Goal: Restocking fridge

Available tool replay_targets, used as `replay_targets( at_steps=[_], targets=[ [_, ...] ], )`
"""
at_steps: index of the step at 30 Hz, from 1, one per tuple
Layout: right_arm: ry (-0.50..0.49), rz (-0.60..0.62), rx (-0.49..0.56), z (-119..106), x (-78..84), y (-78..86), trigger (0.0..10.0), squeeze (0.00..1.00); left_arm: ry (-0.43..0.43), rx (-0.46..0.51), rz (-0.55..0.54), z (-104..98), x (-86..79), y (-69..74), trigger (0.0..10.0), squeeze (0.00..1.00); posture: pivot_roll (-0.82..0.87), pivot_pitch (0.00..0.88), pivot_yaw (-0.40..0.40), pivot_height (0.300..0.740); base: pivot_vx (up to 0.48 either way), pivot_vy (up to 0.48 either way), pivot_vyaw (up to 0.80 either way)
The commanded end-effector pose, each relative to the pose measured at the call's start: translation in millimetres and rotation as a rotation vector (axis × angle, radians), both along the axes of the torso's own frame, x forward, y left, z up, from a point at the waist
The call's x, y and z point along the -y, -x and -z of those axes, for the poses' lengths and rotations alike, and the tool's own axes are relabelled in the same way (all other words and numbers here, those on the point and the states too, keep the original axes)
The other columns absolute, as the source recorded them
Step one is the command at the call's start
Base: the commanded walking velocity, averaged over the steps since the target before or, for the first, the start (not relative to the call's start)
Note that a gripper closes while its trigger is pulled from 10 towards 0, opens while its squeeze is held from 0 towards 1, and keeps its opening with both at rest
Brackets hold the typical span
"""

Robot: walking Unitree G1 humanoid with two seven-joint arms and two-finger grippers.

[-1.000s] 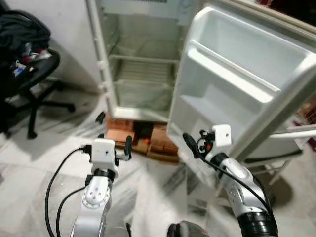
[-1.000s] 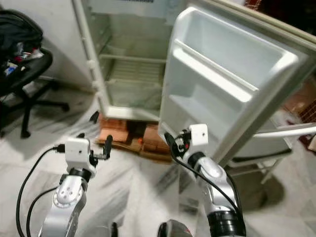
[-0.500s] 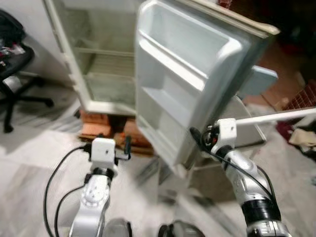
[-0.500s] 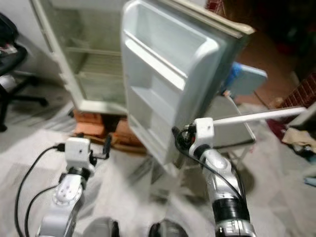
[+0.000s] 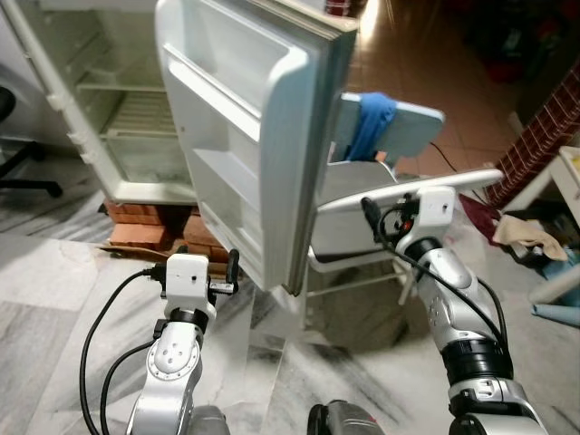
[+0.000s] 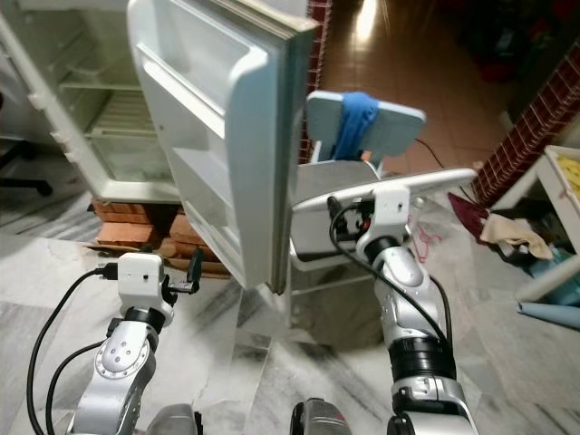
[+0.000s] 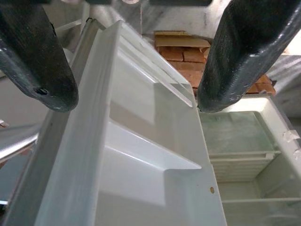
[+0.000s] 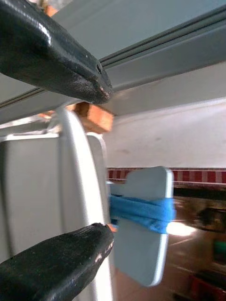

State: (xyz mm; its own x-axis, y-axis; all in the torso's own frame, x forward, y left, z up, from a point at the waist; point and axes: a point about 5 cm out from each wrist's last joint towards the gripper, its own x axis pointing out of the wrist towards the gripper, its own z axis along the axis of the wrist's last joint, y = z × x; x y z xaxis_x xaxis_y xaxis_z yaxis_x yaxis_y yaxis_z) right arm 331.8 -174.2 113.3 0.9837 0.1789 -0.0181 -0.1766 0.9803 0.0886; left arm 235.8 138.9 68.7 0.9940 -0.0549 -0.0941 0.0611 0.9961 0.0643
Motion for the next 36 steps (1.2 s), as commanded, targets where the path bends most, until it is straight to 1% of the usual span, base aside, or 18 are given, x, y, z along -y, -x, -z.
replay_targets(
  at_steps=[1, 4, 5, 8, 11, 14, 15, 16, 23, 24, 26, 27, 30, 32, 36],
  targets=[
    [-0.02, -0.005, 0.014, -4, -5.8, -4.5, 10.0, 1.0, -0.024, 0.001, -0.017, -1, -7.1, -1.5, 10.0, 0.0, 0.13, 0.082, -0.031, 0.74, 0.0, 0.0, 0.0],
    [-0.031, 0.005, 0.027, -7, -4.8, -6.1, 10.0, 1.0, -0.02, 0.01, -0.02, -2, -6.8, -2.2, 10.0, 0.0, 0.13, 0.081, -0.032, 0.74, 0.0, 0.0, 0.0],
    [-0.031, -0.008, 0.032, -8, -6.9, -3.7, 10.0, 0.88, -0.024, 0.02, -0.021, -4, -7.5, -1.0, 10.0, 0.0, 0.13, 0.082, -0.031, 0.74, 0.0, 0.0, 0.0],
    [-0.011, -0.038, 0.034, -6, -11.2, 0.3, 10.0, 0.89, -0.027, 0.017, -0.024, -3, -9.3, 1.0, 10.0, 0.0, 0.13, 0.084, -0.033, 0.74, 0.164, 0.0, 0.0],
    [0.007, -0.062, 0.047, -5, -15.9, 4.5, 10.0, 0.89, -0.007, -0.007, -0.041, 3, -10.9, 4.1, 10.0, 0.0, 0.12, 0.086, -0.031, 0.74, 0.277, 0.0, 0.0],
    [0.006, -0.045, 0.051, -4, -16.4, 5.6, 10.0, 0.88, -0.013, -0.001, -0.023, 2, -8.4, 4.4, 10.0, 0.0, 0.12, 0.089, -0.03, 0.74, 0.286, 0.0, 0.79],
    [0.005, -0.036, 0.052, -4, -16.4, 5.8, 10.0, 0.68, -0.008, 0.0, -0.024, 2, -9.0, 4.3, 10.0, 0.0, 0.12, 0.091, -0.03, 0.74, 0.304, 0.0, 0.79],
    [0.006, -0.027, 0.052, -5, -15.8, 5.9, 10.0, 0.0, -0.006, 0.0, -0.026, 2, -9.8, 4.3, 10.0, 0.0, 0.12, 0.091, -0.03, 0.74, 0.3, 0.0, 0.0],
    [0.022, 0.031, 0.033, -4, -5.9, 10.8, 10.0, 0.0, -0.01, 0.003, -0.039, 1, -15.1, 7.5, 10.0, 0.0, 0.12, 0.093, -0.031, 0.74, 0.305, 0.0, 0.0],
    [0.043, 0.044, 0.024, -3, -0.1, 17.0, 10.0, 0.0, -0.001, -0.001, -0.053, 1, -18.9, 10.8, 10.0, 0.0, 0.11, 0.094, -0.029, 0.74, 0.296, 0.0, 0.0],
    [0.078, 0.043, 0.034, -4, 4.7, 23.0, 10.0, 0.0, 0.023, -0.013, -0.069, 3, -21.3, 14.1, 10.0, 0.0, 0.11, 0.094, -0.027, 0.74, 0.3, 0.0, 0.0],
    [0.118, 0.036, 0.029, -3, 11.0, 29.4, 10.0, 0.0, 0.038, -0.037, -0.072, 7, -22.0, 18.6, 10.0, 0.0, 0.11, 0.095, -0.025, 0.74, 0.244, 0.0, 0.0],
    [0.137, 0.038, 0.006, -1, 17.4, 35.5, 10.0, 0.0, 0.033, -0.045, -0.063, 9, -21.9, 22.7, 10.0, 0.0, 0.1, 0.096, -0.022, 0.74, 0.0, 0.0, 0.0],
    [0.169, 0.017, 0.001, -2, 18.2, 40.4, 10.0, 0.0, 0.035, -0.048, -0.061, 10, -21.9, 24.3, 10.0, 0.0, 0.1, 0.097, -0.018, 0.74, 0.0, 0.0, 0.0],
    [0.169, -0.036, 0.001, -4, 10.2, 46.6, 10.0, 0.0, 0.037, -0.054, -0.065, 10, -23.2, 23.9, 10.0, 0.0, 0.09, 0.096, -0.012, 0.74, 0.0, 0.0, 0.0]
  ],
)
